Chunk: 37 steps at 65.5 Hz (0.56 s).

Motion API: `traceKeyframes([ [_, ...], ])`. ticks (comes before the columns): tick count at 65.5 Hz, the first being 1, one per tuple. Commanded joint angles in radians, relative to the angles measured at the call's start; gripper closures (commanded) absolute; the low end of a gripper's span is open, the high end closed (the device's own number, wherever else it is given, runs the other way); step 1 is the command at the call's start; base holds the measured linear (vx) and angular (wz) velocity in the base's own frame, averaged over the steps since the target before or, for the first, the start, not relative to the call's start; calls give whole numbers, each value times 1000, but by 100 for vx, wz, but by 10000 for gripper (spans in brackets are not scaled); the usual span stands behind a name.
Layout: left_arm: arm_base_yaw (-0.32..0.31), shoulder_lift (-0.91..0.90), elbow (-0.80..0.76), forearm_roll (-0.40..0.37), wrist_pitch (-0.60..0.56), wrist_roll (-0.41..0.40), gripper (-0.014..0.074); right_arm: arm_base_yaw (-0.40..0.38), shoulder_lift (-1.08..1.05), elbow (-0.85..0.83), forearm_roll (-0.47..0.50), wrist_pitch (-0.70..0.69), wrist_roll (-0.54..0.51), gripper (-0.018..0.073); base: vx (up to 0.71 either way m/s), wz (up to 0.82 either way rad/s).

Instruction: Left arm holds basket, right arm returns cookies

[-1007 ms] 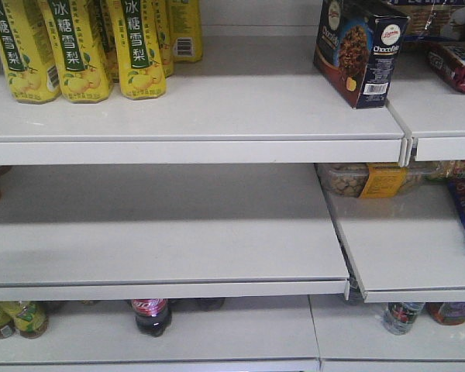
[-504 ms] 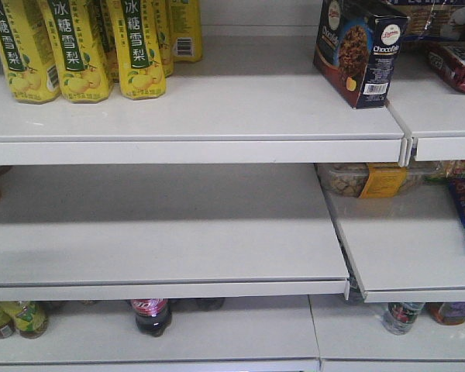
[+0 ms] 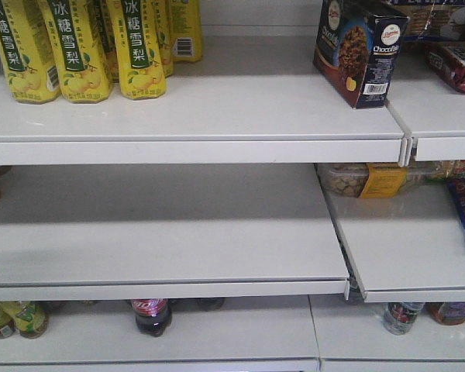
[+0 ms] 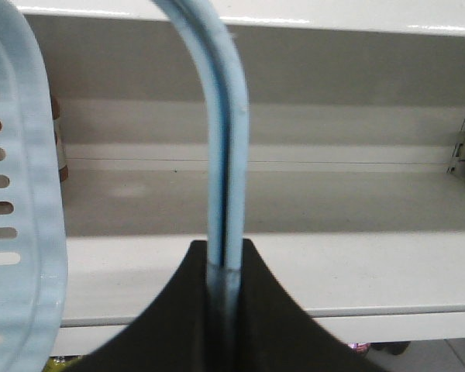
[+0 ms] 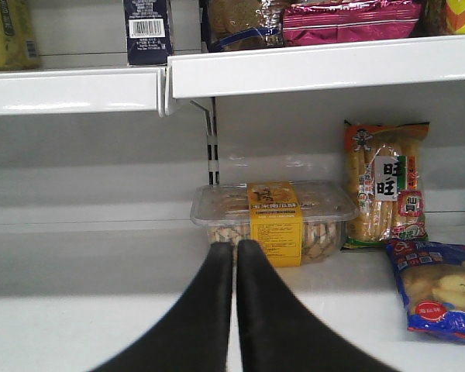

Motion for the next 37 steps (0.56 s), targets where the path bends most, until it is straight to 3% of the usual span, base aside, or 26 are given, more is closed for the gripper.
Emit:
traceKeyframes([
  [1,-5,-17,-27,16,-106,9,603,-6,-11,3,-7,-70,-2,566,0,0],
  [37,-5,-17,-27,16,-106,9,603,-6,-11,3,-7,-70,-2,566,0,0],
])
